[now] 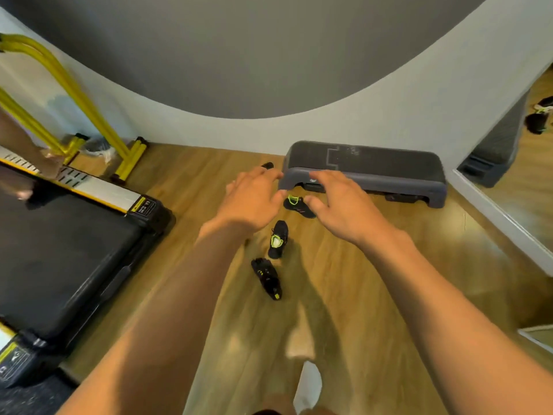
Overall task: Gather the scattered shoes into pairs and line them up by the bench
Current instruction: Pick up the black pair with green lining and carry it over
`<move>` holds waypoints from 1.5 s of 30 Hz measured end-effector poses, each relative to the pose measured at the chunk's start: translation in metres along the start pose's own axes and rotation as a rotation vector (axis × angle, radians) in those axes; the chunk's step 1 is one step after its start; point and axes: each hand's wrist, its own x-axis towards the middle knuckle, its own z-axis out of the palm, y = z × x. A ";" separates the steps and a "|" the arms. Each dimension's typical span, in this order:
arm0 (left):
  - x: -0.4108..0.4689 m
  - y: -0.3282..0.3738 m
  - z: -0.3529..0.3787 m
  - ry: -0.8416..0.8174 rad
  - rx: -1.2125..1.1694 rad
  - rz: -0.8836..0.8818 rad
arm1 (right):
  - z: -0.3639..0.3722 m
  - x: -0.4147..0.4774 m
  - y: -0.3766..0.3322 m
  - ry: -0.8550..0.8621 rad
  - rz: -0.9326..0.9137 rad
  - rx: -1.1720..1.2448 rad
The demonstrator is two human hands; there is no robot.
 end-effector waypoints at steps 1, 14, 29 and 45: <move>0.019 -0.003 0.007 -0.005 -0.007 -0.022 | 0.002 0.020 0.007 -0.023 0.007 0.009; 0.231 -0.092 0.140 -0.112 -0.087 -0.234 | 0.116 0.246 0.099 -0.251 0.034 0.076; 0.376 -0.269 0.550 -0.362 -0.023 -0.576 | 0.498 0.393 0.337 -0.591 0.066 0.117; 0.435 -0.382 0.758 -0.580 0.276 -0.252 | 0.782 0.419 0.408 -0.521 0.339 0.169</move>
